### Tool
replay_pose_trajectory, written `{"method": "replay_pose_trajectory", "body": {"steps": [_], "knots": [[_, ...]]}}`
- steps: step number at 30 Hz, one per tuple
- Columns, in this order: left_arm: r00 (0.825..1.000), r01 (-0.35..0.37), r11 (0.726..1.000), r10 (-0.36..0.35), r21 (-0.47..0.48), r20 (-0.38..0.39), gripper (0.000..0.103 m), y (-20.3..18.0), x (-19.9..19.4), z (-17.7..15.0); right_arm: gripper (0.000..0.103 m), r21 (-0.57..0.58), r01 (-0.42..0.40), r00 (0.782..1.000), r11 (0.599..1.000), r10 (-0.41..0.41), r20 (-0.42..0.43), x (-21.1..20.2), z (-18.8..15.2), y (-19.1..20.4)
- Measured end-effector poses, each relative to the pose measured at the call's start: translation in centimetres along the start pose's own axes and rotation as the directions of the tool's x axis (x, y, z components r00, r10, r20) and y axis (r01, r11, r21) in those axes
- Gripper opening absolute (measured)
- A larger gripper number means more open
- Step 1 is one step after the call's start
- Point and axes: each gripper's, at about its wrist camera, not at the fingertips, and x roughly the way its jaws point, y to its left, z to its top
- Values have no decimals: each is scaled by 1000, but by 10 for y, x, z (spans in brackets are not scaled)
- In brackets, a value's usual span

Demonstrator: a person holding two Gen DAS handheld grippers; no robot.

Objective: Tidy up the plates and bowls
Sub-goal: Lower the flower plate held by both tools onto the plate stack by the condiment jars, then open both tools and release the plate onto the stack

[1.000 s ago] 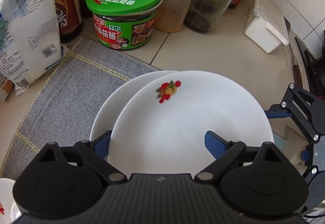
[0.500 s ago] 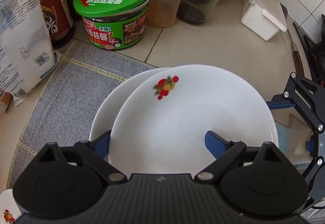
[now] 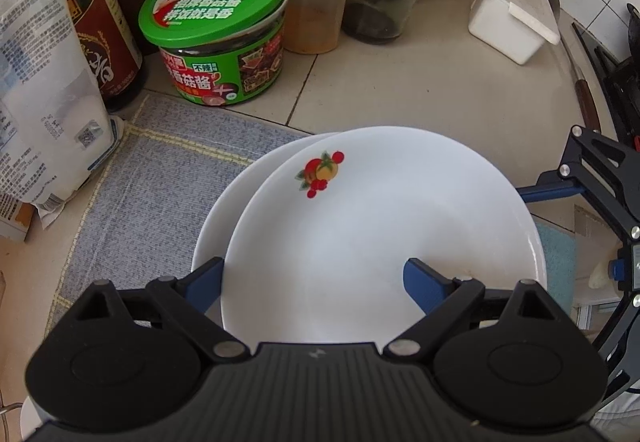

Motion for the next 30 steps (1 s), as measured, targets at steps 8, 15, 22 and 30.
{"method": "replay_pose_trajectory", "body": {"steps": [8,15,22,30], "knots": [[1000,-5,1000,5,1,4,94,0,-4,-1,103,-8,1,1000,1000,-2,-11,1,1,-1],[1000,-12,1000,12,-4,10,94,0,-9,-2,103,-20,6,1000,1000,-7,-24,3,3,-1],[1000,-19,1000,19,-4,14,94,0,-12,-3,103,-28,10,999,1000,-11,-34,4,4,1],[1000,-24,1000,24,-7,19,94,2,-14,-4,103,-33,10,999,999,-11,-44,5,3,3]]}}
